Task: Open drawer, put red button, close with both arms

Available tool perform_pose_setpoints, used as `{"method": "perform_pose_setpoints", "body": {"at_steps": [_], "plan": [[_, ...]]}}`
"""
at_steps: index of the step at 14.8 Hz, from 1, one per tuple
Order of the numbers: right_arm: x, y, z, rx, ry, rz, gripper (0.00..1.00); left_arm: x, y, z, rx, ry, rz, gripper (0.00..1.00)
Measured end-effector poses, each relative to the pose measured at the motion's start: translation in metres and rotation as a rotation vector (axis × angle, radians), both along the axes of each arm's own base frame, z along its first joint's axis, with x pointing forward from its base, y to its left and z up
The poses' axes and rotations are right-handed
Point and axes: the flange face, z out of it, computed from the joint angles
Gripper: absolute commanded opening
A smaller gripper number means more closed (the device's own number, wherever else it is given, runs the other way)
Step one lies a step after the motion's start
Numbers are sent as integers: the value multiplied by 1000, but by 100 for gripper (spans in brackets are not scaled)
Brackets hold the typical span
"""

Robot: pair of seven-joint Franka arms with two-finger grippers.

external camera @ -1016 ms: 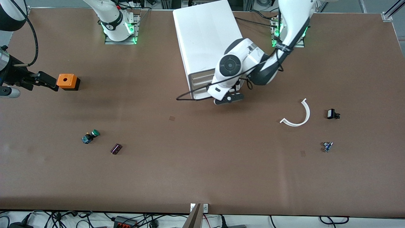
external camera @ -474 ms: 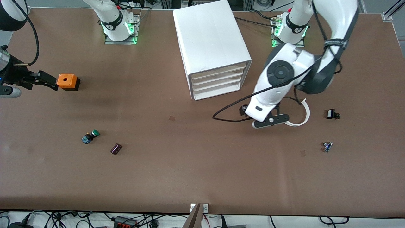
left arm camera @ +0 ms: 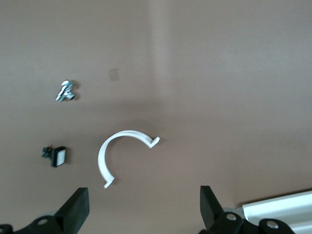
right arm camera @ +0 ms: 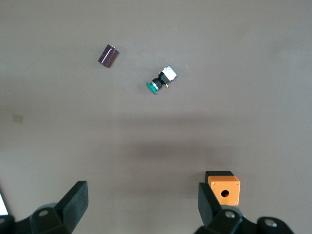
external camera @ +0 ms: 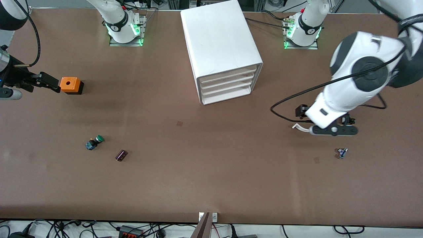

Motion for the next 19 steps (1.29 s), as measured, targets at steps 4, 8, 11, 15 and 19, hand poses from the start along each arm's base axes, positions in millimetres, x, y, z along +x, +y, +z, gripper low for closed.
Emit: {"method": "perform_pose_setpoints", "body": {"at_steps": [4,8,11,15,19], "plan": [[0,0,0,-2,0,1,100,-25,78,49,-66,0,-72,100],[0,0,0,-5,1,1,100,-67,119,70,-71,-46,-76,100],[0,0,0,-6,2,2,100,-86,116,71,-91,-114,-76,100],[0,0,0,-6,2,2,100,-96,113,71,-101,-74,-76,100],[0,0,0,-6,2,4,100,-108,114,84,-99,25,-73,100]]}}
